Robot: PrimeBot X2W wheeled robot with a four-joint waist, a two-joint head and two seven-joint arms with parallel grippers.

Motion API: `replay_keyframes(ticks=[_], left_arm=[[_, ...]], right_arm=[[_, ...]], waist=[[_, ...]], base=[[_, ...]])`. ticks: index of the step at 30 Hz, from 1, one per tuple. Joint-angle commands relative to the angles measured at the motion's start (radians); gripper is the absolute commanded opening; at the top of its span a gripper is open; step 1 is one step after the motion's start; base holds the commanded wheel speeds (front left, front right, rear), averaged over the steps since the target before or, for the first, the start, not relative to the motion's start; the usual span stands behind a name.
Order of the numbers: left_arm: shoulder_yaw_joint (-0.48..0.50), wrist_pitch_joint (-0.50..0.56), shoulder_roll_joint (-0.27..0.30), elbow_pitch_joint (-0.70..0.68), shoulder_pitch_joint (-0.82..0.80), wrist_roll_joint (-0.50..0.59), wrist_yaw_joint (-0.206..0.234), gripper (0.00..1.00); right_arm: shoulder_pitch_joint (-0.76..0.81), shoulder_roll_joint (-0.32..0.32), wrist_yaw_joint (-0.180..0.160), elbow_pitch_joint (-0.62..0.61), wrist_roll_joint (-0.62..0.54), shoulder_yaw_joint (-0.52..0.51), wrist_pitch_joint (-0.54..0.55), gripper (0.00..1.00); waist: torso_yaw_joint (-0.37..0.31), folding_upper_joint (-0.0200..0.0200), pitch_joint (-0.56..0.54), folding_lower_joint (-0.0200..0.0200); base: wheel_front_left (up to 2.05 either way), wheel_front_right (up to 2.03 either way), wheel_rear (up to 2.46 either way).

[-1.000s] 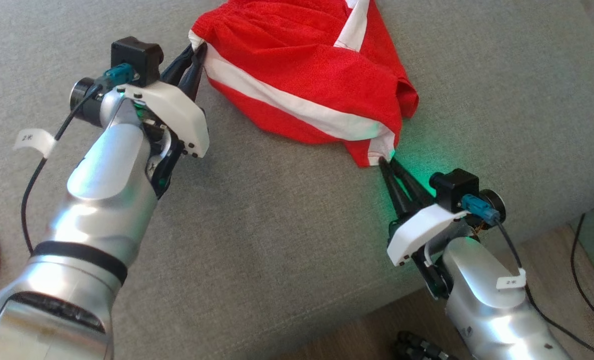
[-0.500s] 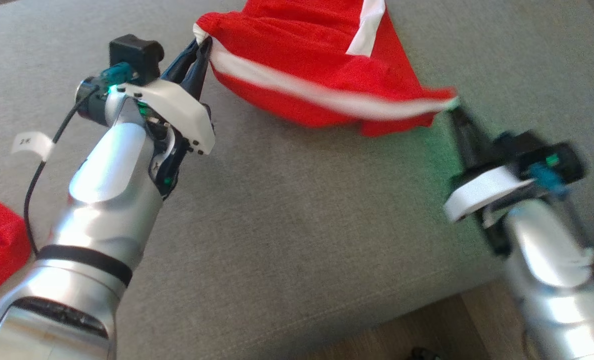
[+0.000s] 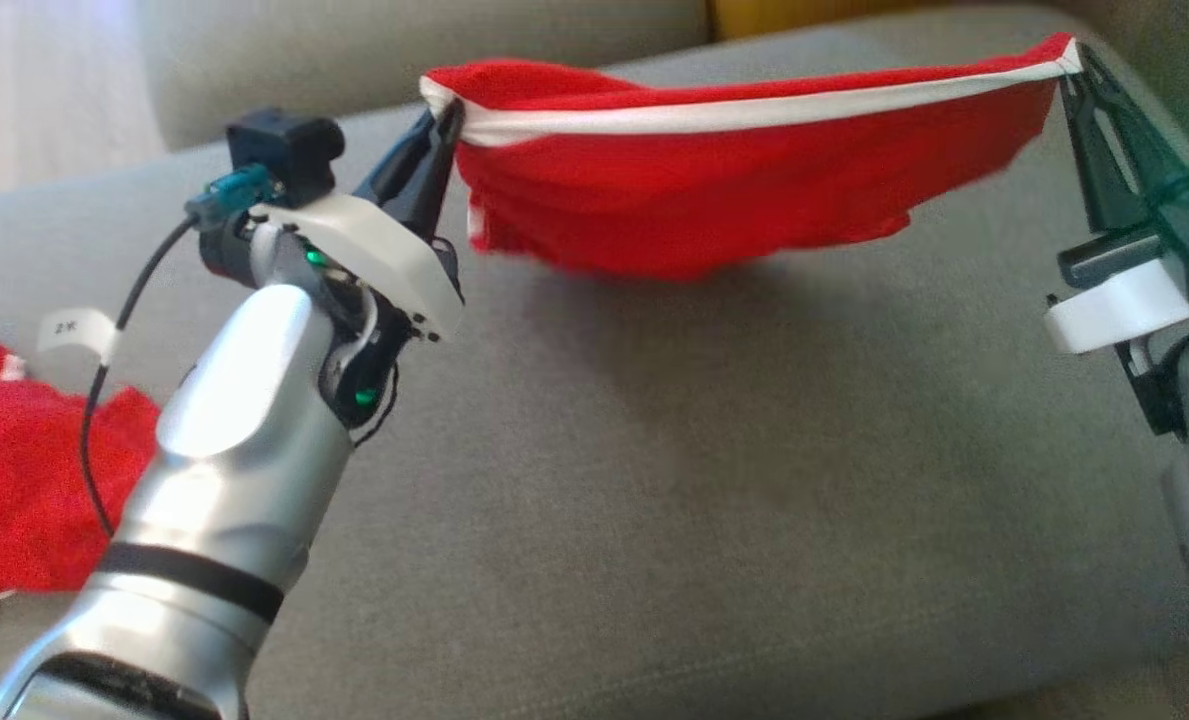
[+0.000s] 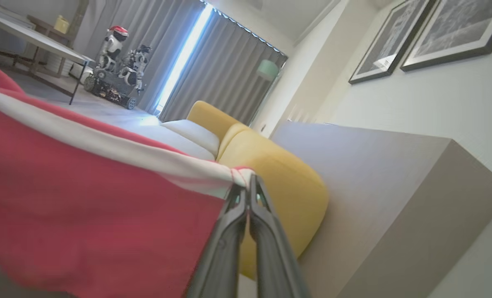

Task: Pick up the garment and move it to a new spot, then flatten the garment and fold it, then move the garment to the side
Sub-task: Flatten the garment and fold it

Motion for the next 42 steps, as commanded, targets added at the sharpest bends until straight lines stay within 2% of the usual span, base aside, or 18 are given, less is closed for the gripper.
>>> replay_keyframes(ticks=[1, 5, 10, 11, 13, 14, 15, 18, 21, 23, 25, 27, 29, 31, 34, 37, 40, 42], left_arm=[[0.031, 0.022, 0.037, -0.066, -0.021, -0.006, 0.004, 0.0], [0.021, 0.111, 0.069, -0.204, 0.052, -0.03, 0.014, 0.0], [0.015, 0.231, 0.155, -0.448, 0.158, -0.042, 0.061, 0.0], [0.015, 0.231, 0.155, -0.448, 0.158, -0.042, 0.061, 0.0], [0.024, 0.275, 0.187, -0.56, 0.198, -0.052, 0.09, 0.0], [0.035, 0.318, 0.214, -0.664, 0.23, -0.064, 0.119, 0.0], [0.035, 0.318, 0.214, -0.664, 0.23, -0.064, 0.119, 0.0], [0.042, 0.381, 0.244, -0.78, 0.246, -0.071, 0.153, 0.0], [0.042, 0.441, 0.256, -0.825, 0.215, -0.075, 0.168, 0.0], [0.052, 0.487, 0.234, -0.822, 0.169, -0.115, 0.169, 0.0], [0.054, 0.522, 0.235, -0.8, 0.079, -0.105, 0.161, 0.0], [0.071, 0.548, 0.209, -0.754, -0.027, -0.116, 0.16, 0.0], [0.099, 0.559, 0.183, -0.692, -0.146, -0.125, 0.162, 0.0], [0.122, 0.548, 0.17, -0.619, -0.264, -0.123, 0.145, 0.0], [0.158, 0.486, 0.159, -0.48, -0.41, -0.099, 0.136, 0.0], [0.189, 0.355, 0.139, -0.367, -0.535, -0.065, 0.122, 0.0], [0.22, 0.218, 0.096, -0.236, -0.6, -0.088, 0.072, 0.0], [0.207, 0.18, 0.085, -0.183, -0.599, -0.083, 0.052, 0.0]], right_arm=[[-0.031, -0.025, -0.001, -0.054, 0.021, 0.028, 0.036, 0.0], [0.018, -0.059, -0.001, -0.164, 0.052, 0.044, 0.113, 0.0], [0.132, -0.065, -0.001, -0.333, 0.059, -0.058, 0.216, 0.0], [0.132, -0.065, -0.001, -0.333, 0.059, -0.058, 0.216, 0.0], [0.179, -0.063, -0.001, -0.398, 0.056, -0.084, 0.252, 0.0], [0.21, -0.063, -0.001, -0.45, 0.061, -0.101, 0.277, 0.0], [0.21, -0.063, -0.001, -0.45, 0.061, -0.101, 0.277, 0.0], [0.212, -0.082, -0.001, -0.483, 0.068, -0.114, 0.308, 0.0], [0.149, -0.107, -0.001, -0.477, 0.1, -0.093, 0.323, 0.0], [0.071, -0.13, -0.001, -0.455, 0.127, -0.066, 0.33, 0.0], [-0.036, -0.149, -0.001, -0.41, 0.169, -0.023, 0.331, 0.0], [-0.163, -0.176, -0.001, -0.342, 0.197, 0.029, 0.33, 0.0], [-0.305, -0.176, -0.001, -0.266, 0.224, 0.069, 0.313, 0.0], [-0.448, -0.142, -0.001, -0.17, 0.247, 0.091, 0.27, 0.0], [-0.636, -0.078, -0.001, -0.004, 0.23, 0.084, 0.17, 0.0], [-0.772, -0.022, -0.001, 0.133, 0.167, 0.034, 0.048, 0.0], [-0.838, 0.04, -0.001, 0.253, 0.094, -0.005, -0.052, 0.0], [-0.826, 0.056, -0.001, 0.29, 0.075, 0.0, -0.067, 0.0]], waist=[[0.056, -0.0001, -0.076, 0.0001], [0.077, -0.0001, -0.09, 0.0001], [0.097, -0.0001, -0.087, 0.0001], [0.097, -0.0001, -0.087, 0.0001], [0.1, -0.0001, -0.081, 0.0001], [0.102, -0.0001, -0.07, 0.0001], [0.102, -0.0001, -0.07, 0.0001], [0.104, -0.0001, -0.046, 0.0001], [0.099, -0.0001, 0.0, 0.0001], [0.094, -0.0001, 0.051, 0.0001], [0.087, -0.0001, 0.112, 0.0001], [0.081, -0.0001, 0.177, 0.0001], [0.069, -0.0001, 0.244, 0.0001], [0.051, -0.0001, 0.3, 0.0001], [0.028, -0.0001, 0.345, 0.0001], [0.024, -0.0001, 0.368, 0.0001], [0.03, -0.0001, 0.363, 0.0001], [0.039, -0.0001, 0.358, 0.0001]], base=[[0.0, 0.0, 0.0], [0.0, 0.0, 0.0], [0.0, 0.0, 0.0], [0.0, 0.0, 0.0], [0.0, 0.0, 0.0], [0.0, 0.0, 0.0], [0.0, 0.0, 0.0], [0.0, 0.0, 0.0], [0.0, 0.0, 0.0], [0.0, 0.0, 0.0], [0.0, 0.0, 0.0], [0.0, 0.0, 0.0], [0.0, 0.0, 0.0], [0.0, 0.0, 0.0], [0.0, 0.0, 0.0], [0.0, 0.0, 0.0], [0.0, 0.0, 0.0], [0.0, 0.0, 0.0]])
